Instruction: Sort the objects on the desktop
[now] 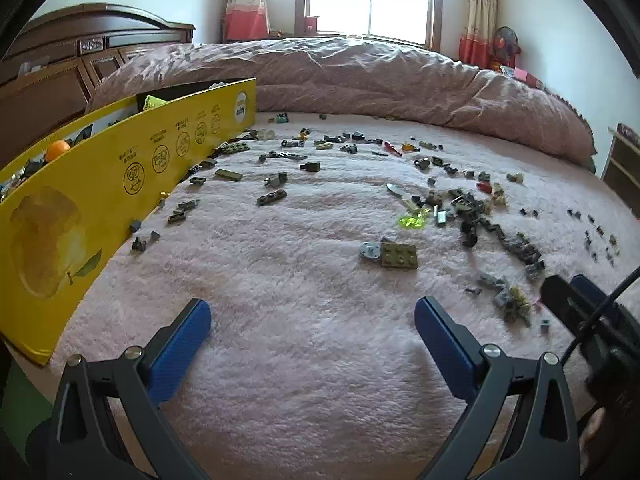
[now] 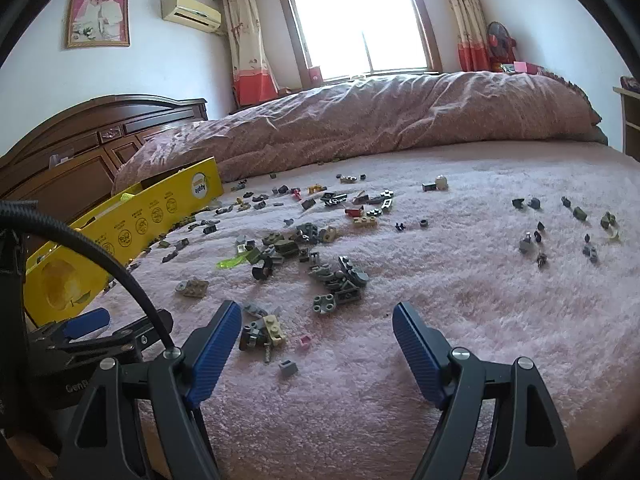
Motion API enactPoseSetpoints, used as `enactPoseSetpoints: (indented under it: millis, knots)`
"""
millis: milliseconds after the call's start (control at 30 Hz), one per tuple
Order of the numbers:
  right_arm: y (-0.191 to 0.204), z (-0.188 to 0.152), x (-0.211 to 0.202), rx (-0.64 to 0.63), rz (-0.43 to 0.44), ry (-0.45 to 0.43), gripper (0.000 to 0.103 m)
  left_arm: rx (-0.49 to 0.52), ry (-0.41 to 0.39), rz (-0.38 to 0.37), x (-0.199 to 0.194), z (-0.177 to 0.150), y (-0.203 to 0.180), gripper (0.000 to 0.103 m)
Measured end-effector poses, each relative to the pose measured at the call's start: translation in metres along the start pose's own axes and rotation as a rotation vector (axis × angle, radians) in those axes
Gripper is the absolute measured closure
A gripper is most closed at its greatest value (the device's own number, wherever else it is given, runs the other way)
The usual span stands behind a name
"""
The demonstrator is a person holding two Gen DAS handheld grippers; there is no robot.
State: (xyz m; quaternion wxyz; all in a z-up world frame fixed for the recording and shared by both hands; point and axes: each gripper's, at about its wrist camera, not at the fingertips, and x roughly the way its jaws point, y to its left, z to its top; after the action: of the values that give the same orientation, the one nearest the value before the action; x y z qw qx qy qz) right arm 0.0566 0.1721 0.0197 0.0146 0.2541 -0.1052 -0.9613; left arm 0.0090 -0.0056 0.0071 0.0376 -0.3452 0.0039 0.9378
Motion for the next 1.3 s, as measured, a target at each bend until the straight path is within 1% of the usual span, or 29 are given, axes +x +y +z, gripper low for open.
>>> enactPoseSetpoints:
  millis: [33, 133, 233, 300, 367, 433, 500, 567, 633, 667, 700, 733, 867, 967, 1067, 1167, 1233, 1300]
  knots:
    - [-0.001, 0.000, 0.001, 0.004, 0.002, 0.003, 0.023, 0.002, 0.008, 0.017, 0.004, 0.001, -0.001, 0.000]
    - [-0.002, 0.000, 0.003, 0.014, 0.013, 0.014, 0.023, -0.010, 0.022, 0.016, 0.012, 0.006, -0.001, 0.000]
    - [-0.003, 0.000, 0.004, 0.019, 0.023, 0.020, 0.023, -0.007, 0.037, 0.037, 0.020, 0.016, -0.006, 0.000]
    - [-0.004, 0.000, 0.004, 0.025, 0.029, 0.021, 0.023, -0.013, 0.055, 0.014, 0.025, 0.022, -0.010, 0.000]
    - [-0.005, 0.001, 0.004, 0.030, 0.032, 0.024, 0.023, -0.019, 0.066, -0.029, 0.029, 0.026, -0.018, 0.000]
    - [-0.007, 0.001, 0.005, 0.040, 0.035, 0.027, 0.023, -0.005, 0.067, -0.056, 0.031, 0.028, -0.025, 0.000]
    - [-0.009, 0.002, 0.005, 0.050, 0.036, 0.031, 0.023, 0.021, 0.072, -0.063, 0.033, 0.027, -0.033, 0.000]
    - [-0.012, 0.003, 0.005, 0.064, 0.038, 0.032, 0.023, 0.038, 0.075, -0.051, 0.036, 0.026, -0.037, 0.000]
    - [-0.015, 0.003, 0.005, 0.078, 0.040, 0.032, 0.023, 0.028, 0.062, -0.054, 0.034, 0.026, -0.036, 0.002]
    - [-0.017, 0.003, 0.005, 0.084, 0.041, 0.033, 0.023, 0.015, 0.052, -0.045, 0.032, 0.026, -0.034, 0.005]
    - [-0.018, 0.004, 0.005, 0.094, 0.044, 0.034, 0.023, 0.006, 0.045, -0.017, 0.032, 0.026, -0.031, 0.008]
    - [-0.019, 0.004, 0.004, 0.100, 0.047, 0.035, 0.023, 0.002, 0.045, 0.002, 0.033, 0.026, -0.029, 0.009]
    - [-0.021, 0.005, 0.003, 0.115, 0.051, 0.031, 0.023, -0.040, 0.036, 0.033, 0.031, 0.026, -0.011, 0.011]
    - [-0.023, 0.005, 0.001, 0.123, 0.050, 0.028, 0.023, -0.043, 0.019, 0.096, 0.028, 0.025, 0.000, 0.012]
    - [-0.023, 0.005, 0.001, 0.126, 0.049, 0.027, 0.023, -0.063, 0.021, 0.119, 0.029, 0.023, 0.014, 0.012]
    - [-0.023, 0.005, 0.001, 0.127, 0.049, 0.028, 0.023, -0.083, 0.018, 0.082, 0.027, 0.021, 0.019, 0.012]
    - [-0.023, 0.005, 0.001, 0.126, 0.049, 0.027, 0.023, -0.079, 0.003, 0.017, 0.025, 0.019, 0.018, 0.012]
    - [-0.023, 0.005, 0.001, 0.124, 0.048, 0.027, 0.023, -0.077, 0.000, -0.063, 0.024, 0.019, 0.015, 0.012]
